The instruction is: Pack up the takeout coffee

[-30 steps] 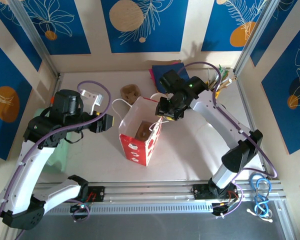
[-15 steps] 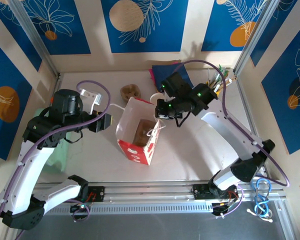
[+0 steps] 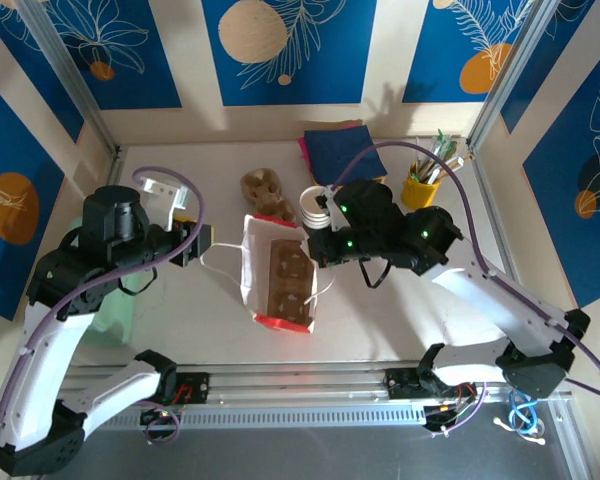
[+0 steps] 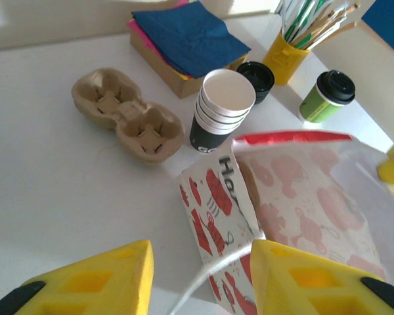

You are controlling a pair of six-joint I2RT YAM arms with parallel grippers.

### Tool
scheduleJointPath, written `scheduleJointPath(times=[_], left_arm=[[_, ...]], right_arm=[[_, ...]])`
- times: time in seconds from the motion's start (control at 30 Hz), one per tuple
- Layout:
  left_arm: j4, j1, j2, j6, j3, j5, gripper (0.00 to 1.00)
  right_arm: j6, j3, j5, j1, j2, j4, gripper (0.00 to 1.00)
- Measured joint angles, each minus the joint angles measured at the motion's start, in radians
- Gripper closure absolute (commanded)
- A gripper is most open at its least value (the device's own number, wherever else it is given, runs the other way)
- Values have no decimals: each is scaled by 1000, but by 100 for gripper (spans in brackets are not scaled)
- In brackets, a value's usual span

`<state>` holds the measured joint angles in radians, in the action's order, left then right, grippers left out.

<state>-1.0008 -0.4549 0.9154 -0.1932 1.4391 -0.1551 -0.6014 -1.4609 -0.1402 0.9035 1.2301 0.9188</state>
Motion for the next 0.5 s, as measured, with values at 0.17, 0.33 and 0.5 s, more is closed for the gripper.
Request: scheduleJointPath(times=[0.17,0.33,0.5], left_arm=[[24,0,-20,0,0,7,57],[37,0,-26,0,0,7,57],[37,0,-31,0,0,8,57]], right_arm=[[23,35,-35,48,-68,-66,100],[26,63,-79,82,-95,-103,100],[25,77,-100,105,-95,-113,100]])
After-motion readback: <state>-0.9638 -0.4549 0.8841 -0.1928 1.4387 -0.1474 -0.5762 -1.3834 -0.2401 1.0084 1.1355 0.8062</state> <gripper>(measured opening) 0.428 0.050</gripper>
